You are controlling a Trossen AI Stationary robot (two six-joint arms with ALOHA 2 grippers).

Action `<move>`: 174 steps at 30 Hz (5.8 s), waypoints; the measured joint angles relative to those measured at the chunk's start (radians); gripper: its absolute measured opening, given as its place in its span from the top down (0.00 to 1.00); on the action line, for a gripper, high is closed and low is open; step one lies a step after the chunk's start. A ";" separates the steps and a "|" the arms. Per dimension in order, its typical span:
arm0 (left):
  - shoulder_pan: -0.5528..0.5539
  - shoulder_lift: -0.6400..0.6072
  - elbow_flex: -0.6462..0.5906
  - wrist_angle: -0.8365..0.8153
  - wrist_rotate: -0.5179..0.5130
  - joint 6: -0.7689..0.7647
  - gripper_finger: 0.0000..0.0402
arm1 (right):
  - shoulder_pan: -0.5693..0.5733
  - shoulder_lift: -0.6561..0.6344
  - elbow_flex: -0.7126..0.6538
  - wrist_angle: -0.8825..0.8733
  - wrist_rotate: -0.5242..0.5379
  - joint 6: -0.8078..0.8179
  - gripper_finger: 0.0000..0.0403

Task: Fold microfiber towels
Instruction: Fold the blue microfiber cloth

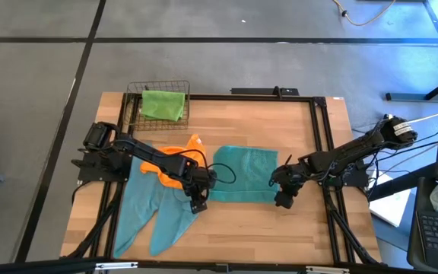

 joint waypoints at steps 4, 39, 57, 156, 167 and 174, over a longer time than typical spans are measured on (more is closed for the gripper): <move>0.014 0.000 0.000 0.011 0.000 0.001 0.56 | 0.000 0.000 0.000 0.000 0.000 -0.002 0.67; 0.178 -0.001 0.000 0.126 0.056 0.208 0.56 | 0.000 0.000 0.000 0.006 -0.019 -0.050 0.67; 0.254 -0.001 0.000 0.160 0.168 0.285 0.56 | -0.014 0.000 0.012 0.088 -0.015 -0.051 0.67; 0.143 0.141 0.000 0.251 0.128 0.184 0.53 | -0.042 0.000 0.013 0.120 0.192 -0.092 0.67; 0.145 0.150 0.000 0.241 0.177 0.154 0.82 | -0.055 0.000 0.013 0.119 0.205 -0.126 0.67; 0.153 0.150 0.000 0.242 0.199 0.139 0.98 | -0.055 0.000 0.022 0.119 0.203 -0.259 0.67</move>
